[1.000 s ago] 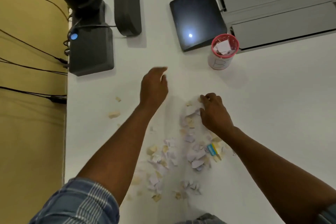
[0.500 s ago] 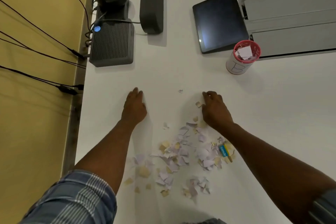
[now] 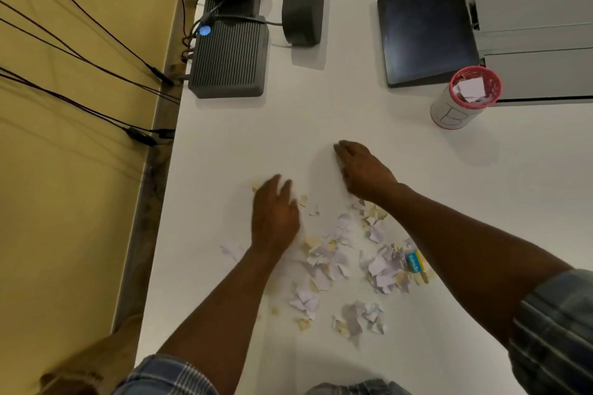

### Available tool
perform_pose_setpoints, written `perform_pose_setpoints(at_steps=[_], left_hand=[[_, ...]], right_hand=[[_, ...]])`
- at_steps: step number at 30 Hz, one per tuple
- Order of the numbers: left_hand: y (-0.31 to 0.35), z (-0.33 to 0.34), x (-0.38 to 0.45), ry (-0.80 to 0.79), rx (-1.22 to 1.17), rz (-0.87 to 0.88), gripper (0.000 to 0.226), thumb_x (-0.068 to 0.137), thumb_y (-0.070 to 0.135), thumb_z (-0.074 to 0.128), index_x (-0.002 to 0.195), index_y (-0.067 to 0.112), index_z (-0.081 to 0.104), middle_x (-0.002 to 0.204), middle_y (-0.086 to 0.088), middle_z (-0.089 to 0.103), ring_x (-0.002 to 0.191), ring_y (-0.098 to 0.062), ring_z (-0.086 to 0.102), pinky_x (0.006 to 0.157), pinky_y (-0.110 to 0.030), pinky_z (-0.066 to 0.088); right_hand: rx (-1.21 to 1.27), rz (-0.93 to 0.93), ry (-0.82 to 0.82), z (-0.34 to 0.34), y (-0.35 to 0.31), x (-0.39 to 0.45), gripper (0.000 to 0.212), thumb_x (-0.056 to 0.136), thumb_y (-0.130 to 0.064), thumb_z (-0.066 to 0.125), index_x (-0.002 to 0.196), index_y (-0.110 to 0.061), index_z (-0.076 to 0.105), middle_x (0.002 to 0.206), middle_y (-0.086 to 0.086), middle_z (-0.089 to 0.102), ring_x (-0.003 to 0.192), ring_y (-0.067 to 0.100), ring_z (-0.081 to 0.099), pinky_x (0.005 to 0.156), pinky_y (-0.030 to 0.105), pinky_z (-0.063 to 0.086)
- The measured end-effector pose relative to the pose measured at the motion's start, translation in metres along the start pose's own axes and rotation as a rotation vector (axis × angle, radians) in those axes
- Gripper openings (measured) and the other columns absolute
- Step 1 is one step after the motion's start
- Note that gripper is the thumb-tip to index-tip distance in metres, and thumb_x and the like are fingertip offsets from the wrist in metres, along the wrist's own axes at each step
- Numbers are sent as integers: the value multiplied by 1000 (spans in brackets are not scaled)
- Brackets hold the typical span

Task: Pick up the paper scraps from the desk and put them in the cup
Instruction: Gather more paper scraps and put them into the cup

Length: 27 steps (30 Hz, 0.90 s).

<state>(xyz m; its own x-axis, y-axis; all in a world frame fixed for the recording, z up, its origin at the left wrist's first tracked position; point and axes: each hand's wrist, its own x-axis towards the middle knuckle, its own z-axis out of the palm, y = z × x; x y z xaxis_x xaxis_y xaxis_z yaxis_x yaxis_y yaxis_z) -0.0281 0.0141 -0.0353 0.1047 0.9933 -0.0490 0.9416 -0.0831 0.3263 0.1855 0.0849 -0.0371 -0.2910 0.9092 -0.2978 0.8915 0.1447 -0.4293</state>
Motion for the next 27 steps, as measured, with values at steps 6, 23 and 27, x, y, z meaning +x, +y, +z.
perform_pose_setpoints(at_steps=[6,23,27], left_hand=[[-37,-10,17,-192,66,-211,47,94,30,45,137,11,41,148,-18,29,134,-35,28,109,-44,33],[54,15,-71,-453,63,72,50,87,34,60,132,28,38,128,-4,37,111,-23,43,78,-33,50],[58,15,-72,-382,-172,-25,13,95,26,42,94,20,53,95,-1,50,85,-18,52,65,-23,41]], right_hand=[[-177,-194,-26,3,4,-29,37,90,-6,50,127,-6,52,132,14,46,118,30,44,88,41,51],[-194,-51,-182,35,-8,-126,72,87,-37,63,146,-17,26,148,10,28,129,27,33,84,37,52],[-220,-171,-141,44,-26,-131,39,98,-25,44,135,-14,41,135,11,40,118,26,42,70,36,48]])
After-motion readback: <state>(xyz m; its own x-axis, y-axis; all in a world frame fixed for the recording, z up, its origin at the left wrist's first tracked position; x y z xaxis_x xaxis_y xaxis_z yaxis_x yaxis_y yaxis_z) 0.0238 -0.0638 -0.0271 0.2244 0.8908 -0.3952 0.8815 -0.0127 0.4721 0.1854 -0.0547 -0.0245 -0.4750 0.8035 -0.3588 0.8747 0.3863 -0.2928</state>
